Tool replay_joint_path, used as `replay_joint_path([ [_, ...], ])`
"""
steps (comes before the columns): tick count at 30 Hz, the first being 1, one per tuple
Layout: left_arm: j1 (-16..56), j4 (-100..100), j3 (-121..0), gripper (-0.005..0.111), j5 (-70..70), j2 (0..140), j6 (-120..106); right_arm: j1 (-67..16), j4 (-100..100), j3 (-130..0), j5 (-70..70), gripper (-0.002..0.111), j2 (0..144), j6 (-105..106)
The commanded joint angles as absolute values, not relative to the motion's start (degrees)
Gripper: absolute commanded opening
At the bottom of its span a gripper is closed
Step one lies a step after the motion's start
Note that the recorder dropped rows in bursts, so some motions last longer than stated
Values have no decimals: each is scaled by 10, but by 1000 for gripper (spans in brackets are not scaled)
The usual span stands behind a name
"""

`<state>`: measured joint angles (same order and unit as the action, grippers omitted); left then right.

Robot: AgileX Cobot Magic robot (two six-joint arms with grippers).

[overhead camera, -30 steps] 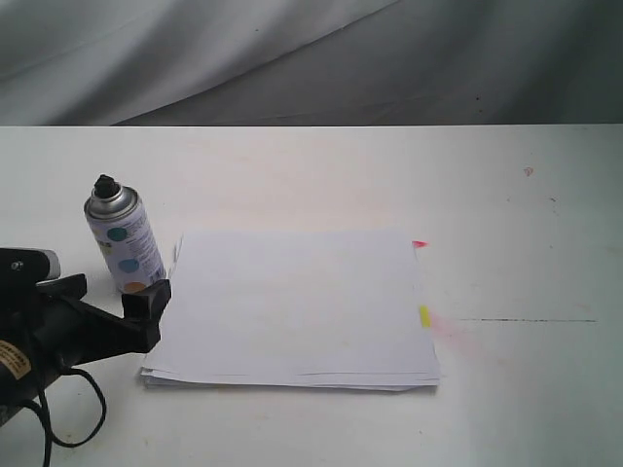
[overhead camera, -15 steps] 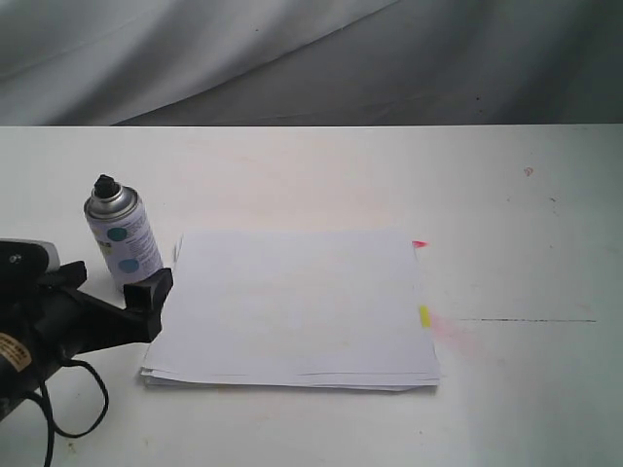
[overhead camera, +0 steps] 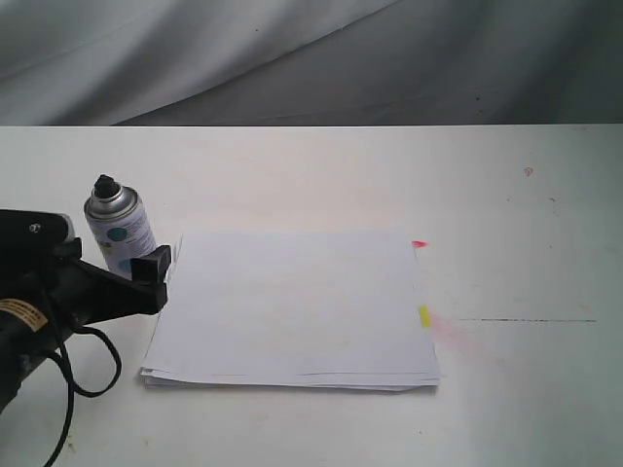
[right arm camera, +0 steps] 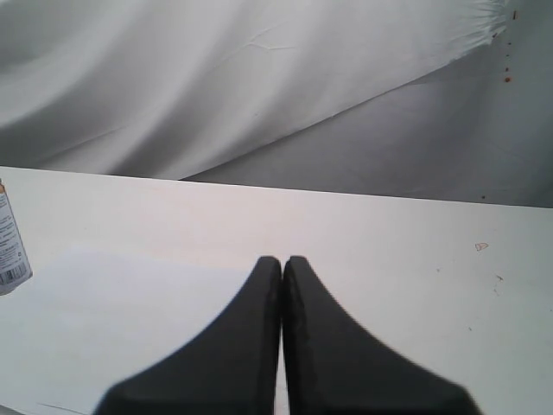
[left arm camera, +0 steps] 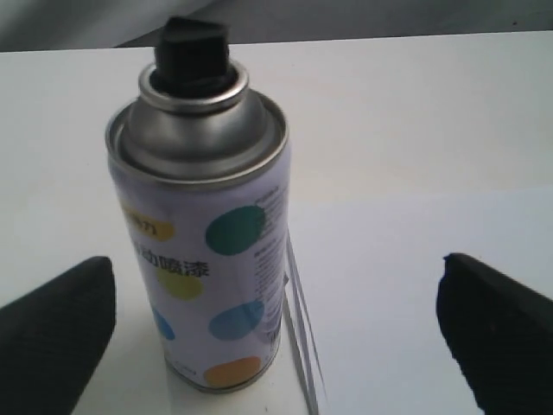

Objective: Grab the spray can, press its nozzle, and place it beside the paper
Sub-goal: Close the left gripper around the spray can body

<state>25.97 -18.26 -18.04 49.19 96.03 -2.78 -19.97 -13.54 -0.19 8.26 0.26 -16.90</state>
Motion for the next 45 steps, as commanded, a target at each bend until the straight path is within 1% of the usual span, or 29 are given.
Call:
replay_joint_path([
  [1,263,-195,-183,94,513,986,-35,-200,-138,0,81,0,0,-170],
  [14,263,-199,-188,94,670,1107,-39,-200,-138,0,81,0,0,-170],
  [26,263,-220,-274,94,656,1193,-51,-200,-138,0,81,0,0,-170],
  [34,263,-239,-303,94,659,1216,-79,-200,-138,0,81,0,0,-170],
  [39,231,-242,-303,94,645,1216,-80,-200,-138,0,81,0,0,-170],
  [45,193,-188,-303,94,630,1216,-76,-200,-138,0,81,0,0,-170],
])
